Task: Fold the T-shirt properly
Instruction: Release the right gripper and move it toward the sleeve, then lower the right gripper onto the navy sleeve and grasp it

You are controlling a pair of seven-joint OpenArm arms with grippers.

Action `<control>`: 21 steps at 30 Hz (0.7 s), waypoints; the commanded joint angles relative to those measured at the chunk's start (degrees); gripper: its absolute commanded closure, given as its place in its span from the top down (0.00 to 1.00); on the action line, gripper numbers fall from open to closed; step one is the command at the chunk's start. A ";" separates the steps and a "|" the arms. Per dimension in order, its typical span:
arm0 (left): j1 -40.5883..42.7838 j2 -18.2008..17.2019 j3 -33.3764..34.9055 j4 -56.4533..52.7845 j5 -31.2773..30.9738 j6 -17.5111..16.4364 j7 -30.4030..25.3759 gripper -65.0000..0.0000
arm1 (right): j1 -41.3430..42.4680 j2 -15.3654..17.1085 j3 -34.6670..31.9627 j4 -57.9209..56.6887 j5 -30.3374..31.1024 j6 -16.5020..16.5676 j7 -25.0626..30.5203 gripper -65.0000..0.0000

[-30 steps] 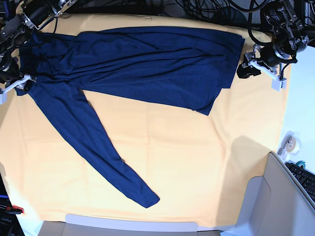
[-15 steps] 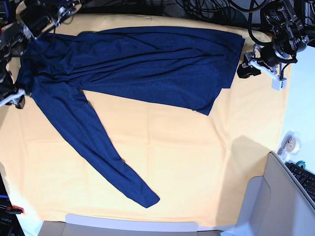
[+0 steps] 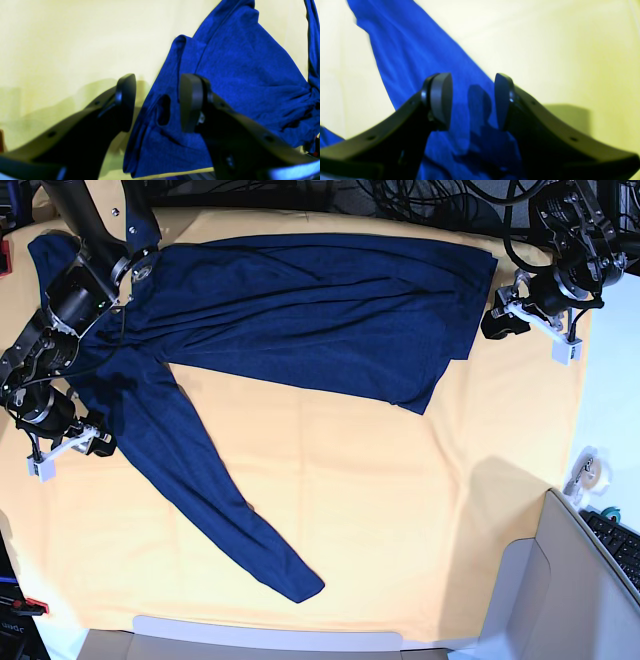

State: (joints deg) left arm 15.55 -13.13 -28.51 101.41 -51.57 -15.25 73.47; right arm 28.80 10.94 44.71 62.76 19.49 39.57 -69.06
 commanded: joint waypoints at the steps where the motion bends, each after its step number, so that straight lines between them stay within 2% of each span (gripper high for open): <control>1: -0.30 -0.72 -0.19 0.97 -0.69 -0.27 -0.20 0.43 | 2.02 1.68 -0.18 -0.74 1.39 0.43 1.76 0.42; 6: -0.30 -0.55 -0.19 0.97 -0.69 -0.27 -0.20 0.43 | 2.98 4.40 -4.58 -6.54 1.39 0.43 8.00 0.42; 11: -0.30 -0.46 -0.19 0.97 -0.69 -0.27 -0.20 0.43 | 5.01 6.25 -7.74 -10.59 1.48 0.43 11.34 0.42; 16: -0.30 -0.46 -0.19 0.97 -0.69 -0.27 -0.20 0.43 | 6.24 6.60 -10.64 -14.98 1.48 0.43 14.95 0.42; 21: -0.30 -0.46 -0.19 0.97 -0.69 -0.27 -0.20 0.43 | 5.88 6.07 -10.73 -20.26 1.39 0.43 16.88 0.42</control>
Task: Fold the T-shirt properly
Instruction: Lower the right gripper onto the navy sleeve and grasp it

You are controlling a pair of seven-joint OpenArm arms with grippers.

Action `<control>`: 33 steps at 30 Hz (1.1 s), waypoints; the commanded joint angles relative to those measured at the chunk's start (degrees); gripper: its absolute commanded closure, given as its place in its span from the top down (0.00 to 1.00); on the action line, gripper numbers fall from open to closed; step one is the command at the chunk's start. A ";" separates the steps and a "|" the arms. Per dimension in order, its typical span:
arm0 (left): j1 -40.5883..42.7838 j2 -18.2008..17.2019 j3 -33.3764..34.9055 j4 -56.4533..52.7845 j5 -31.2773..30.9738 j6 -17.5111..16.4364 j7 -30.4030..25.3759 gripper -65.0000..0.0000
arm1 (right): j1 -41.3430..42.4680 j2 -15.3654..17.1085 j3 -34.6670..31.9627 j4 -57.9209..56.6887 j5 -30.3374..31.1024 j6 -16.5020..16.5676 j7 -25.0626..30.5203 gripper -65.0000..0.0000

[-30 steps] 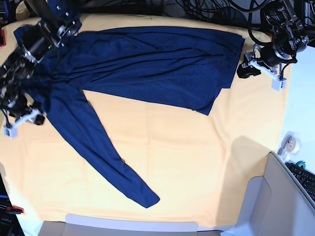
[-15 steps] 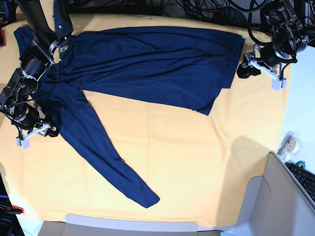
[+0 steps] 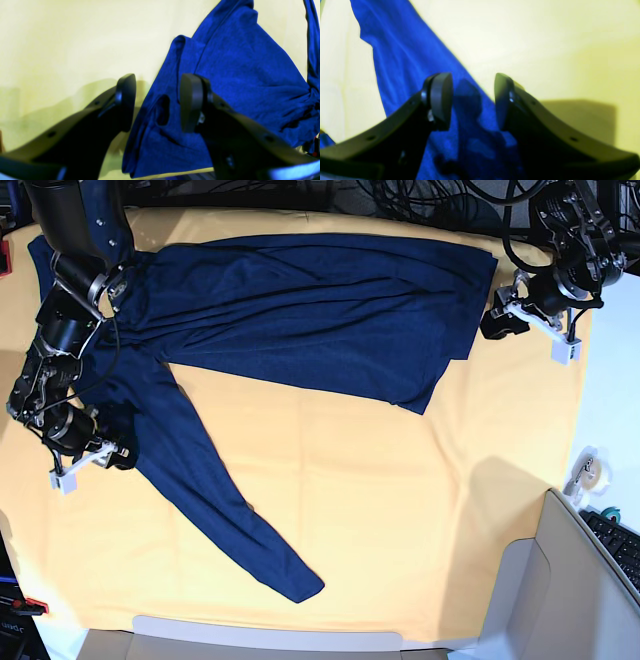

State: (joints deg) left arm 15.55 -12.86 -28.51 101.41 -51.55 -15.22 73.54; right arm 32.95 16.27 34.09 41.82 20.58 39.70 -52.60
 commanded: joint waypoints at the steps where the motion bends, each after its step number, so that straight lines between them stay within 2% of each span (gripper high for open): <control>1: -0.30 -0.72 -0.19 0.97 -0.71 -0.29 -0.26 0.43 | 1.64 0.47 -0.11 0.24 0.30 0.30 0.51 0.42; 9: -0.30 -0.81 -0.19 0.97 -0.71 -0.29 -0.26 0.43 | 1.12 -1.11 -0.28 -0.28 0.30 0.30 0.25 0.42; 17: -0.30 -0.81 -0.19 0.97 -0.71 -0.03 -0.26 0.43 | 1.03 -4.54 -5.47 0.07 0.39 0.30 0.25 0.42; 22: -0.30 -0.81 -0.19 0.97 -0.71 -0.03 -0.26 0.43 | 1.03 -4.98 -5.56 0.07 0.39 0.30 0.33 0.42; 24: -0.30 -0.81 -0.19 0.97 -0.71 -0.03 -0.26 0.43 | 1.03 -4.98 -5.56 0.07 0.39 0.30 0.42 0.35; 25: -0.30 -0.81 -0.19 0.97 -0.71 -0.03 -0.26 0.43 | 1.03 -4.98 -5.56 0.15 0.39 0.30 0.42 0.26; 27: -0.30 -0.81 -0.19 0.97 -0.71 -0.03 -0.26 0.43 | 1.03 -4.89 -5.56 0.15 0.30 0.30 0.42 0.03; 28: -0.30 -0.81 -0.19 0.97 -0.71 -0.03 -0.26 0.43 | 1.03 -4.89 -5.56 0.15 0.30 0.30 0.42 0.00; 33: -0.30 -0.81 -0.19 0.97 -0.71 -0.12 -0.26 0.43 | 0.94 -4.80 -6.70 0.24 0.30 0.30 0.42 0.00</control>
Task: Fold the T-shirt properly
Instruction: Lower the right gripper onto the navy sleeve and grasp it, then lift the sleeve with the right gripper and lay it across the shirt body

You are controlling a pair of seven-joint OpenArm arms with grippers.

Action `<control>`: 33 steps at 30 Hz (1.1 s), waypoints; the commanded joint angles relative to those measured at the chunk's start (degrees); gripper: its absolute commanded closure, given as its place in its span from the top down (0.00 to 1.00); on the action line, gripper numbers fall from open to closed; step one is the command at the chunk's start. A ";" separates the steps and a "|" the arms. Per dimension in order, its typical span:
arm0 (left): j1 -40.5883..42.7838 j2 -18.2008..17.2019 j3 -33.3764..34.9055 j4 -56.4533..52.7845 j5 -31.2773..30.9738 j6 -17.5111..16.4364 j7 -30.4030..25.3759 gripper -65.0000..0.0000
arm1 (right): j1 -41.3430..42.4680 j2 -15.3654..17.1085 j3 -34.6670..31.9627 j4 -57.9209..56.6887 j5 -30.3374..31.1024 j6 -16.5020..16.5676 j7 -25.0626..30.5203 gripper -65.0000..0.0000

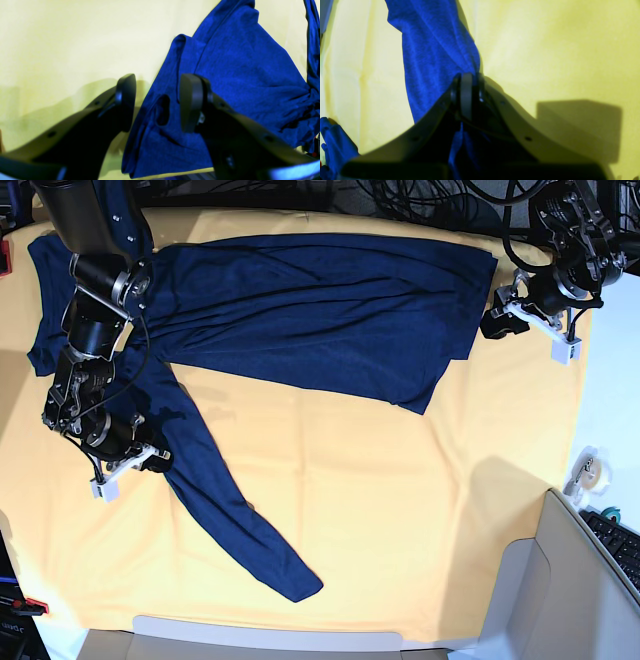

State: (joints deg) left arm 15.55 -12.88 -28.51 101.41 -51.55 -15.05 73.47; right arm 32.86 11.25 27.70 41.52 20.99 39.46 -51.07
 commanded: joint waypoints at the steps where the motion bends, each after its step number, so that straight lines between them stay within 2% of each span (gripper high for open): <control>1: -0.30 -0.79 -0.19 0.97 -0.71 -0.29 -0.20 0.43 | 0.59 0.14 -0.32 0.72 -0.11 0.54 -1.11 0.00; 6: -0.30 -0.79 -0.19 0.97 -0.71 -0.29 -0.20 0.43 | -1.96 -0.12 -0.32 6.70 0.24 0.54 -1.46 0.00; 11: -0.30 -0.79 -0.19 0.97 -0.71 -0.29 -0.20 0.43 | -5.74 -2.32 0.12 18.22 0.24 0.54 -6.91 0.00; 23: -0.30 -0.79 -0.19 0.97 -0.71 -0.29 -0.20 0.43 | -18.14 -11.20 -0.32 53.74 0.24 0.54 -19.66 0.00; 30: -0.30 -0.87 -0.19 0.97 -0.71 -0.38 -0.55 0.43 | -24.29 -17.00 -0.85 66.39 0.24 0.54 -25.63 0.00; 33: -0.30 -0.87 -0.19 0.97 -0.71 -0.38 -0.64 0.43 | -27.19 -17.79 -4.89 70.00 0.24 0.54 -25.63 0.00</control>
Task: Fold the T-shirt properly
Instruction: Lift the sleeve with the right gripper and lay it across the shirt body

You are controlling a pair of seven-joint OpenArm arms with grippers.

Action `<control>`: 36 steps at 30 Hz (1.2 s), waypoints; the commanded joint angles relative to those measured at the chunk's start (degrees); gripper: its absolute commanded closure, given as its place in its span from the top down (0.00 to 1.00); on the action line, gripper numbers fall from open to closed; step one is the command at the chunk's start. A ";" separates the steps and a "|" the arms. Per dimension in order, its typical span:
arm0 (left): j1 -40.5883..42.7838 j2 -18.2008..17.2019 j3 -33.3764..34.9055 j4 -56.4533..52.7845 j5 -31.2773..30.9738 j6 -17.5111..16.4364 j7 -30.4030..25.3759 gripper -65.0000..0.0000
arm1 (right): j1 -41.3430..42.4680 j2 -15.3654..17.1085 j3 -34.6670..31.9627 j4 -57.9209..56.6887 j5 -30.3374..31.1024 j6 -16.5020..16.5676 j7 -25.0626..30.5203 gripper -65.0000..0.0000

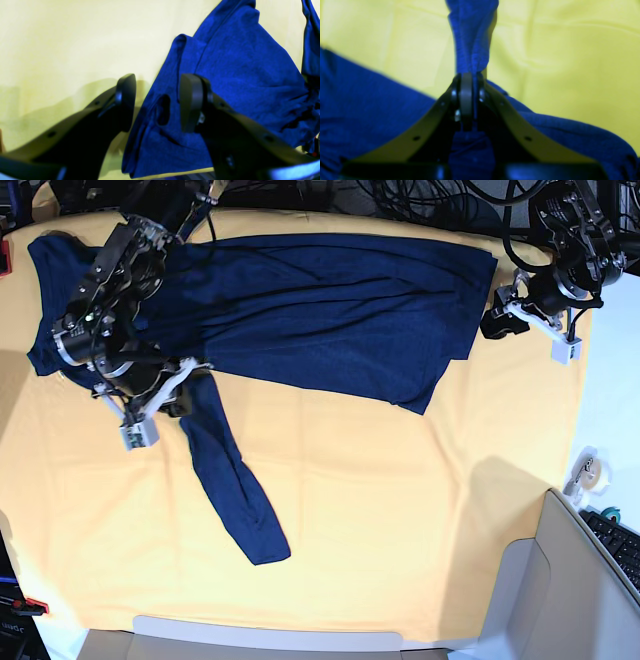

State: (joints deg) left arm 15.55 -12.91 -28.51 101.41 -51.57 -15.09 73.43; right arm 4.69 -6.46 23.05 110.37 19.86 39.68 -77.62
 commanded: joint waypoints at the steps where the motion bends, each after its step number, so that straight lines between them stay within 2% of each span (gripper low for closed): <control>1: -0.30 -0.85 -0.19 0.97 -0.69 -0.34 -0.68 0.43 | 0.19 -0.18 -1.91 1.85 1.37 0.32 0.92 0.00; 8: -0.30 -0.85 -0.37 0.97 -0.69 -0.34 -0.68 0.43 | -4.56 -2.46 -9.82 2.73 1.37 0.32 0.92 0.00; 12: -0.30 -0.85 -0.54 0.97 -0.69 -0.34 -0.68 0.43 | -6.58 -2.54 -13.60 2.82 1.37 0.32 0.92 0.00; 23: -0.47 -0.85 -0.28 0.97 -0.69 -0.34 -0.77 0.43 | -11.24 -1.06 -15.88 6.60 1.73 0.32 0.92 0.00; 29: -0.56 -0.85 -0.19 0.97 -0.69 -0.34 -0.77 0.43 | -11.77 3.16 -15.44 6.86 10.96 0.32 0.92 0.00; 36: -0.65 -0.85 -0.19 0.97 -0.69 -0.34 -0.77 0.43 | -10.80 4.92 -15.36 6.95 19.84 0.32 1.45 0.00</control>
State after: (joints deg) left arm 15.38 -12.99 -28.56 101.41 -51.55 -15.07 73.25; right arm -6.90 -1.58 7.73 116.20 38.37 39.68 -77.47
